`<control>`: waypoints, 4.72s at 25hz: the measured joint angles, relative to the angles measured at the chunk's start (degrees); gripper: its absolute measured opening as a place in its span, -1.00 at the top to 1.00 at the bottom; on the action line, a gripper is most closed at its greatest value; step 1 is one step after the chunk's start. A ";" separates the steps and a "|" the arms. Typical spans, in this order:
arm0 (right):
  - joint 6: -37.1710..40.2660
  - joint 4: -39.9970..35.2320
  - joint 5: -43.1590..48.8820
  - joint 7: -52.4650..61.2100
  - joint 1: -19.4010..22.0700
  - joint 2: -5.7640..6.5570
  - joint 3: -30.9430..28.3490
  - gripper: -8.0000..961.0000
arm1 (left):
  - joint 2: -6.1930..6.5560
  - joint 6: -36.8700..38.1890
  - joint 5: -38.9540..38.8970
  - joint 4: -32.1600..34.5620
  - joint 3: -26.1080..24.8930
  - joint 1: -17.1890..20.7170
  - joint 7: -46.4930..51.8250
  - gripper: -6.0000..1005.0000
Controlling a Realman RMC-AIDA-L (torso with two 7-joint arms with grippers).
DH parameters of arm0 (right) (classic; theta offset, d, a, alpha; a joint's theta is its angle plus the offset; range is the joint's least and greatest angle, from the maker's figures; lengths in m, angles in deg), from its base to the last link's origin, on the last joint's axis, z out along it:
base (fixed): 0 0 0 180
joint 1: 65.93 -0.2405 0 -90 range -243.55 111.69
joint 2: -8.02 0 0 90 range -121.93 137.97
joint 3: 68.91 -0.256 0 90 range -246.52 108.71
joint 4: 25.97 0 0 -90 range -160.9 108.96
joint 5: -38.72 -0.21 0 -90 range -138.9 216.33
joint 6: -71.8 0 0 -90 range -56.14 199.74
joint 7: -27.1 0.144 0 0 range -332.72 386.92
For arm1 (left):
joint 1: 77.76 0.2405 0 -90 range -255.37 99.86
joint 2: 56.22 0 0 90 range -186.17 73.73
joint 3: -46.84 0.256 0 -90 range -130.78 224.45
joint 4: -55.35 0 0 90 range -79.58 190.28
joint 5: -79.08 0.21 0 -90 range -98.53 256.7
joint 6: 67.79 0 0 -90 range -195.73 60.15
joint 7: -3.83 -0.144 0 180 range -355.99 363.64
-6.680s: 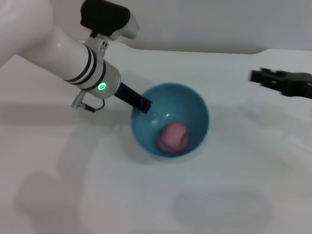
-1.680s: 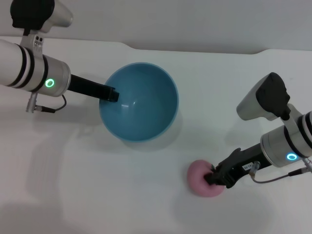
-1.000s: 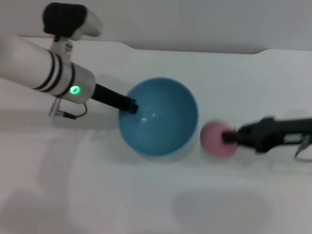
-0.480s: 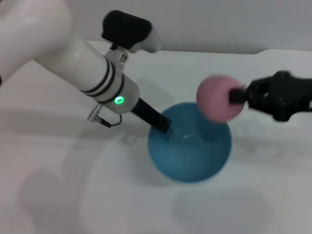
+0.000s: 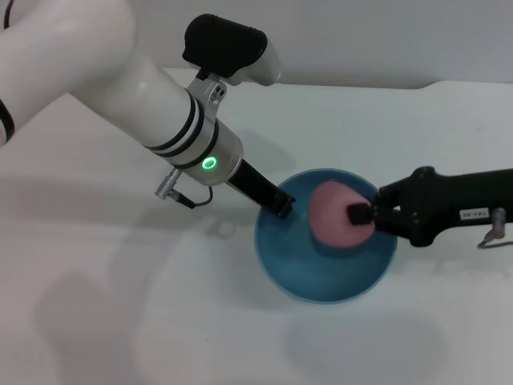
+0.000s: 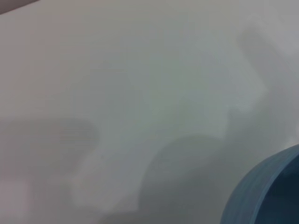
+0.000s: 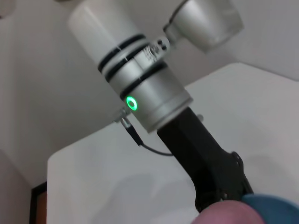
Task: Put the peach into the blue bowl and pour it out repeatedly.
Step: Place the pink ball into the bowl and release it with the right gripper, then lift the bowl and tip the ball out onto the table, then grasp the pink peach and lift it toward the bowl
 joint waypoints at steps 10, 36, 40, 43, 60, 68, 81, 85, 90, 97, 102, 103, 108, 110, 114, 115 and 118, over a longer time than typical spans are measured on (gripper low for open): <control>-3.60 -0.49 4.32 6.17 -1.40 -0.10 2.82 0.72 | 0.01 0.17 -0.01 0.15 0.08 -0.29 -0.08 0.99; -12.76 7.57 3.19 9.10 7.78 0.26 -15.78 0.20 | 0.49 -37.54 0.09 0.02 1.76 11.91 -7.69 0.99; -12.00 8.12 3.16 9.12 9.44 0.14 -18.31 0.20 | 0.55 -55.55 0.57 1.32 14.35 15.03 -11.83 0.99; -11.53 9.25 3.12 9.12 9.93 0.26 -19.61 0.20 | 0.40 -65.65 0.59 2.07 20.97 17.05 -15.96 0.99; -11.89 9.58 3.55 8.57 10.24 0.34 -19.91 0.20 | -0.34 -112.03 0.01 -5.92 50.64 21.21 -53.36 0.99; -11.92 9.61 3.65 8.53 10.30 0.34 -19.91 0.19 | -0.35 -114.19 -0.06 -5.88 51.80 22.02 -53.66 0.99; -10.85 9.97 3.69 8.51 7.83 0.33 -15.49 0.19 | 0.42 -88.44 -13.95 3.71 31.90 22.76 -39.43 0.99; -10.77 9.98 3.69 8.51 6.19 0.34 -11.08 0.18 | 0.44 -65.43 -16.31 5.41 18.75 21.01 -37.50 0.99; -10.32 9.90 3.74 8.51 4.51 0.33 -6.62 0.18 | 0.94 -36.03 -15.65 2.16 -0.86 14.85 -31.61 0.99; -6.42 9.89 3.82 9.17 -1.18 0.33 2.94 0.18 | 1.31 -16.22 -4.30 1.74 -16.49 11.44 -26.44 0.99; -4.84 9.70 3.85 11.53 -5.11 0.19 9.48 0.07 | 1.39 -7.89 3.98 3.32 -21.06 10.31 -20.20 0.99; -4.85 9.66 3.85 12.07 -5.66 0.17 10.78 0.02 | 1.40 -6.68 5.04 3.51 -21.62 10.17 -19.35 0.99; -5.45 9.86 3.86 13.48 -7.91 -0.02 15.21 -0.07 | 1.51 -1.19 8.46 4.35 -23.47 9.86 -14.87 0.99; -5.60 10.02 3.86 14.15 -8.37 -0.09 16.05 -0.07 | 1.60 0.12 9.27 4.64 -24.46 9.92 -13.81 0.99; -6.22 10.07 3.86 16.08 -8.76 -0.11 19.20 -0.07 | 1.59 0.89 9.65 4.73 -25.48 10.15 -12.81 0.99; -6.45 10.08 3.86 16.37 -8.79 -0.13 20.27 -0.07 | 1.56 0.95 9.66 4.76 -25.63 10.20 -12.68 0.99; -7.57 10.03 3.68 17.47 -8.88 -0.26 24.18 -0.07 | 1.42 1.04 9.68 4.79 -25.78 10.20 -12.66 0.99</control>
